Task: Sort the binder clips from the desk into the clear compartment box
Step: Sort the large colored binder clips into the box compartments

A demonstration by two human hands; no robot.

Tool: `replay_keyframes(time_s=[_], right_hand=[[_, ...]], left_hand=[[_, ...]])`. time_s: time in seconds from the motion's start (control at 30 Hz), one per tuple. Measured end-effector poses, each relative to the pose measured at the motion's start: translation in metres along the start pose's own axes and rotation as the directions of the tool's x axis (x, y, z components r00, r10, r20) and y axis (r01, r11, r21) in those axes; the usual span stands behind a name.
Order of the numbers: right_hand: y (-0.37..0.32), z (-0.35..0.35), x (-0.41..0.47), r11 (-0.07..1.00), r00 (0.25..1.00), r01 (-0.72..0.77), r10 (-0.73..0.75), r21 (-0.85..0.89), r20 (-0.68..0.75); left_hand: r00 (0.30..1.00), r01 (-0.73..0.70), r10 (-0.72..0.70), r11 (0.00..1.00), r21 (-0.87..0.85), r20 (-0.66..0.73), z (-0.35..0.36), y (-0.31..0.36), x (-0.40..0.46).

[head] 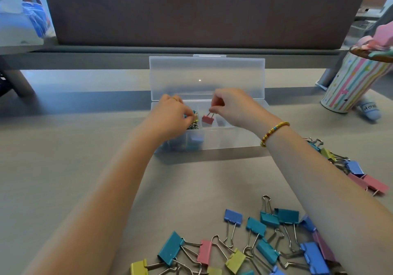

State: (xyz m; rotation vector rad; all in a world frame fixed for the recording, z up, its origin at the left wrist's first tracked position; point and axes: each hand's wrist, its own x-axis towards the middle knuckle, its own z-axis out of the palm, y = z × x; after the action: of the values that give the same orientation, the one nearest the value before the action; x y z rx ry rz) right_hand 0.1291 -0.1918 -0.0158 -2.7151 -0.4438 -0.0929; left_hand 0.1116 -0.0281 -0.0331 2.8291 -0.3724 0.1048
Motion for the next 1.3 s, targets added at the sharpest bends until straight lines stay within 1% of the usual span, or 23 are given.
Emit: replay_keyframes(time_s=[0.07, 0.13, 0.23, 0.3, 0.43, 0.53, 0.6, 0.67, 0.73, 0.8, 0.83, 0.97, 1.03, 1.17, 1.27, 1.3], right_hand=[[-0.004, 0.005, 0.003, 0.986, 0.999, 0.025, -0.021, -0.166, 0.029], [-0.008, 0.01, 0.007, 0.95, 0.998, 0.059, -0.053, -0.308, 0.027], [-0.017, 0.013, 0.012, 0.902, 0.995, 0.1, -0.095, -0.42, 0.033], [-0.022, 0.013, 0.011, 0.888, 0.994, 0.113, -0.096, -0.446, 0.061], [-0.018, 0.01, 0.004, 0.935, 0.994, 0.078, -0.044, -0.347, 0.104], [-0.012, 0.01, -0.004, 0.961, 0.993, 0.057, -0.028, -0.27, 0.112], [-0.012, 0.01, -0.016, 0.969, 0.997, 0.071, -0.063, -0.237, 0.04], [-0.013, 0.009, -0.033, 0.978, 0.989, 0.107, -0.124, -0.181, -0.086], [-0.017, 0.009, -0.057, 0.985, 0.97, 0.141, -0.157, -0.099, -0.184], [-0.021, 0.011, -0.081, 0.984, 0.964, 0.175, -0.177, -0.03, -0.2], [-0.025, 0.012, -0.092, 0.983, 0.968, 0.185, -0.182, 0.004, -0.17], [-0.035, 0.016, -0.132, 0.978, 0.98, 0.195, -0.198, 0.077, 0.035], [-0.037, 0.021, -0.148, 0.98, 0.981, 0.175, -0.182, 0.092, 0.073], [-0.028, 0.027, -0.169, 0.988, 0.992, 0.078, -0.09, 0.135, 0.087], [-0.016, 0.025, -0.178, 0.987, 0.986, 0.014, -0.039, 0.158, 0.161], [-0.013, 0.025, -0.18, 0.986, 0.983, -0.002, -0.029, 0.165, 0.184]], left_hand=[[0.999, 0.026, -0.026, 0.999, 0.033, 0.024, 0.001, 0.0, -0.001], [0.999, 0.032, -0.032, 0.999, 0.017, -0.003, 0.002, 0.0, -0.002], [0.997, 0.038, -0.039, 0.999, -0.025, -0.063, 0.003, 0.0, -0.005], [0.995, 0.046, -0.049, 0.998, -0.033, -0.088, 0.004, 0.001, -0.007], [0.979, 0.067, -0.085, 0.993, -0.1, -0.185, 0.001, 0.003, -0.02], [0.96, 0.042, -0.082, 0.987, -0.154, -0.267, -0.001, 0.007, -0.035], [0.945, 0.015, -0.073, 0.983, -0.182, -0.319, 0.0, 0.011, -0.047], [0.927, -0.024, -0.062, 0.974, -0.225, -0.371, 0.002, 0.013, -0.059], [0.923, -0.063, -0.059, 0.952, -0.301, -0.381, 0.006, 0.015, -0.074], [0.944, -0.078, -0.061, 0.914, -0.398, -0.324, 0.012, 0.018, -0.092], [0.958, -0.078, -0.051, 0.902, -0.424, -0.284, 0.014, 0.019, -0.101], [0.994, -0.048, -0.005, 0.869, -0.492, -0.106, 0.016, 0.019, -0.141], [0.999, -0.039, 0.04, 0.861, -0.507, -0.009, 0.016, 0.019, -0.159], [0.983, -0.017, 0.092, 0.905, -0.425, 0.156, 0.02, 0.028, -0.177], [0.941, 0.002, 0.112, 0.942, -0.336, 0.318, 0.023, 0.035, -0.179], [0.937, -0.008, 0.113, 0.953, -0.301, 0.33, 0.024, 0.036, -0.178]])
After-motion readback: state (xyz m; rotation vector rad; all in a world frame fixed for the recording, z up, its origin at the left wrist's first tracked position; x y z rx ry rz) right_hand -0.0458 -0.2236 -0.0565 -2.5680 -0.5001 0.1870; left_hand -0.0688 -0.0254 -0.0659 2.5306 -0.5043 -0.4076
